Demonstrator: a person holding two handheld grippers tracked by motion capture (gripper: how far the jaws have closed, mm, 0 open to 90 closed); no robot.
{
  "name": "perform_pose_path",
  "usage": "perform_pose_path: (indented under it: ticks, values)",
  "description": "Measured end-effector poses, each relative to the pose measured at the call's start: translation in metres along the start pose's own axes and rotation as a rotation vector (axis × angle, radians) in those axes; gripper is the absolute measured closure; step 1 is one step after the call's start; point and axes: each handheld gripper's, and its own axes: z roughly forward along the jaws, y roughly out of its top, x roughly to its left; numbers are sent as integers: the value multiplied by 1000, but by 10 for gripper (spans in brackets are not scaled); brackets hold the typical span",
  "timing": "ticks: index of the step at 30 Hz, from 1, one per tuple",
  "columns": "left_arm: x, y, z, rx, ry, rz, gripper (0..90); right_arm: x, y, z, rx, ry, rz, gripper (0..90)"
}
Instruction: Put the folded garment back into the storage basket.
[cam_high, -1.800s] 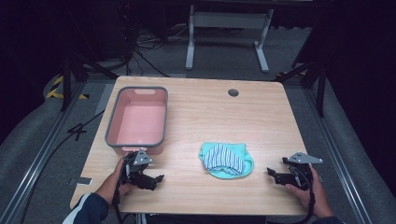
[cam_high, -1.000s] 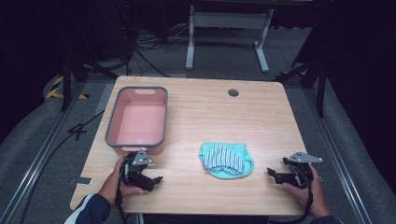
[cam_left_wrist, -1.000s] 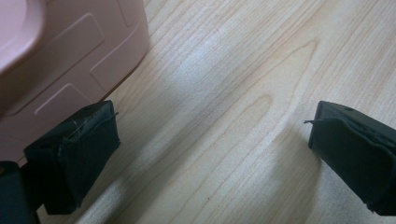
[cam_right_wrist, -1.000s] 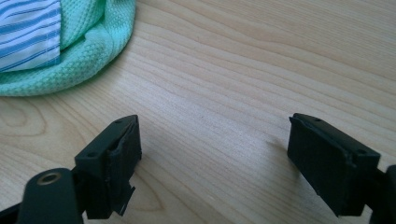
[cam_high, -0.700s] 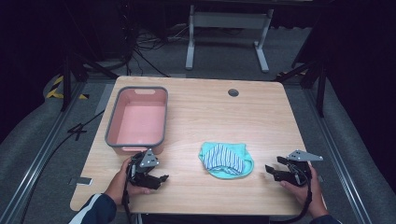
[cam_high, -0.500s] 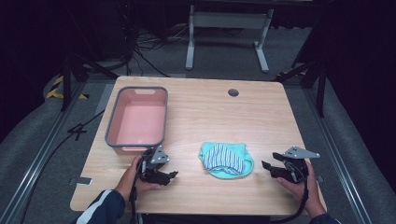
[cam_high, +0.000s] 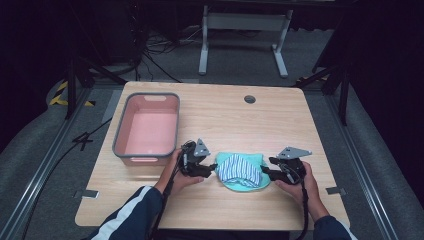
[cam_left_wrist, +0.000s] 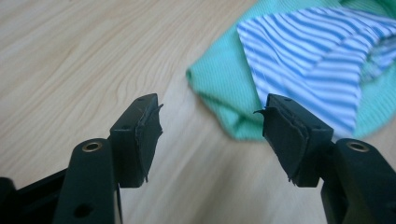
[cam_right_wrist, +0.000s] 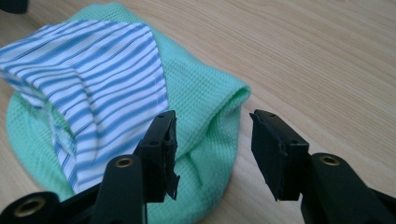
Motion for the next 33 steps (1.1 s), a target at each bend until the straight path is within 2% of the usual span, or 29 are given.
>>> perform_pose_path:
  ticks: [2, 4, 6, 10, 14, 19, 23, 24, 25, 29, 33]
  values:
    - [-1, 3, 12, 16, -17, -3, 380, 1, 3, 5, 3, 8, 10, 516]
    - [-1, 4, 21, 30, -14, 2, 380, 2, 4, 10, 18, 1, -15, 517]
    - [1, 2, 27, 61, -25, -13, 360, 2, 4, 17, 42, 5, -12, 497]
    - [4, 1, 29, 63, -45, -40, 317, 1, 1, 24, 71, 5, 7, 456]
    - [7, -3, 31, 49, -91, -78, 306, 1, -2, 24, 63, 14, 37, 454]
    - [7, -4, 31, 44, -90, -65, 299, 1, -4, 24, 54, 19, 39, 456]
    - [7, -5, 31, 37, -94, -66, 300, 2, -4, 23, 64, 31, 32, 513]
    - [7, -5, 31, 37, -100, -65, 308, 3, -3, 23, 64, 38, 28, 541]
    - [7, -5, 29, 39, -113, -42, 337, 3, -3, 23, 66, 42, 25, 562]
    - [5, -5, 28, 29, -152, -19, 519, 6, -4, 22, 59, 59, 11, 671]
    - [5, -6, 28, 25, -174, -17, 613, 8, -3, 22, 61, 71, 19, 740]
